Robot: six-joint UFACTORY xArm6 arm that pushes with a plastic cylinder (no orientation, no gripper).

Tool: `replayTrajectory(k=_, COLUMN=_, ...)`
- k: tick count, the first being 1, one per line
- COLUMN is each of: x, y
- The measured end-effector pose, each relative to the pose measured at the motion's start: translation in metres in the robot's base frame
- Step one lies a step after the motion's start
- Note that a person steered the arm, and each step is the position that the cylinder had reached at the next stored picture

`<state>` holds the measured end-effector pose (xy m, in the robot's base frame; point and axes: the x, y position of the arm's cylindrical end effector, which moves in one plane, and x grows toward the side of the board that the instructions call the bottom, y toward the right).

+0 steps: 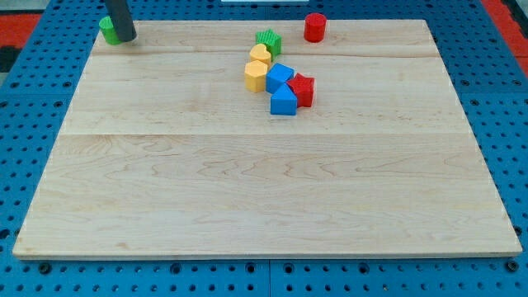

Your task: Point your arm at green star

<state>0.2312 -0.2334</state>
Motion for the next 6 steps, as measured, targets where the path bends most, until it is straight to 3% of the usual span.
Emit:
replayTrajectory(k=3, x=-0.006, y=0.12)
replayTrajectory(k=6, x=-0.019, y=0.124)
